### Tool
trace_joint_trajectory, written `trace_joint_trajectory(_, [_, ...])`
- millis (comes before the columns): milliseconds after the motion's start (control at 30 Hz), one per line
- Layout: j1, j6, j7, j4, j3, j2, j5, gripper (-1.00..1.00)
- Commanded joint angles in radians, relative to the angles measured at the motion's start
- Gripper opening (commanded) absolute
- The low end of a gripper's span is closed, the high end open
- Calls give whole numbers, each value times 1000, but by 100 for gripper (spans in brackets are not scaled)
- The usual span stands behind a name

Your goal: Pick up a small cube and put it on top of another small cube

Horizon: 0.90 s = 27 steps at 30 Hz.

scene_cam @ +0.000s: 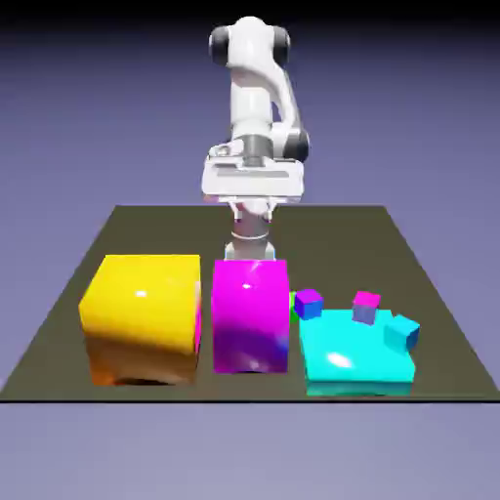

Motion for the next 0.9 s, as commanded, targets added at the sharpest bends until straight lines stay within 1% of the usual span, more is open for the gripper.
trace_joint_trajectory(0, [15,-44,3,5,22,25,-35,0])
trace_joint_trajectory(500, [237,-696,43,81,353,401,-562,0])
trace_joint_trajectory(700, [349,-957,46,101,471,601,-791,0])
trace_joint_trajectory(867, [443,-1104,28,97,516,782,-945,0])
